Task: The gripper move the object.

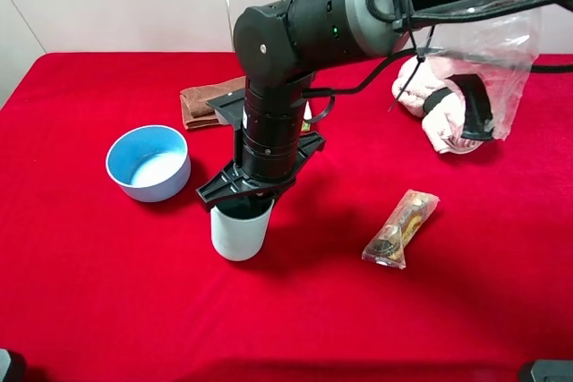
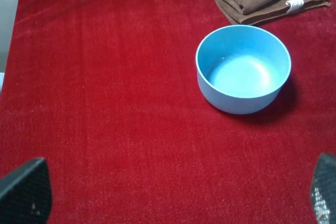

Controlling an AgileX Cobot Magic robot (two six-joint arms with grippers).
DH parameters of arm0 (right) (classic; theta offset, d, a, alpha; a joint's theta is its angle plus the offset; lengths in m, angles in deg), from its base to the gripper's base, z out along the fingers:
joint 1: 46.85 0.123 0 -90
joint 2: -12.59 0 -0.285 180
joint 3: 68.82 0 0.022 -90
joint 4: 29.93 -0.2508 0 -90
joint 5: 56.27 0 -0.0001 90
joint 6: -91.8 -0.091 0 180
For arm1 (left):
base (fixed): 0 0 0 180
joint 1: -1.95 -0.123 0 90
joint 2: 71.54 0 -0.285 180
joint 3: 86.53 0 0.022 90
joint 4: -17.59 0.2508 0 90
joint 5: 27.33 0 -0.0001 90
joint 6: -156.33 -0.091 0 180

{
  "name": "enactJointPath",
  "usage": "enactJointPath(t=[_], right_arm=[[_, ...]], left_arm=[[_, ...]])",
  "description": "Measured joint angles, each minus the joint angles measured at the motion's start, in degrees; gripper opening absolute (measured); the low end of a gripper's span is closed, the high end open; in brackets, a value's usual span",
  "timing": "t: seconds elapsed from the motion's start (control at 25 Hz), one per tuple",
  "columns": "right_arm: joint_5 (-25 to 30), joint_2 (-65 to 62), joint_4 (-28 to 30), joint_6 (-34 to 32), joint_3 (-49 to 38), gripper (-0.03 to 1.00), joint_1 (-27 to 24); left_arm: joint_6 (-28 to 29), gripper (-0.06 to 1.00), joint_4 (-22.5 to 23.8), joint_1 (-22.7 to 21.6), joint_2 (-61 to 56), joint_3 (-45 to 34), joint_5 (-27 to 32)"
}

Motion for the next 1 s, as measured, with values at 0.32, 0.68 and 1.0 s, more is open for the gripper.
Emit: enactJointPath(t=[0.32, 0.68, 1.0], right_arm=[[5.15, -1.62, 1.40, 0.00, 2.41, 0.01, 0.00], [12.07, -1.88, 3.79, 0.06, 10.06, 0.01, 0.00], [15.40, -3.16, 6.59, 1.37, 14.50, 0.01, -0.73]], left_arm=[[0.00, 0.98, 0.00, 0.00, 0.00, 0.00, 0.00], [0.00, 0.98, 0.00, 0.00, 0.00, 0.00, 0.00], [0.00, 0.98, 0.00, 0.00, 0.00, 0.00, 0.00]])
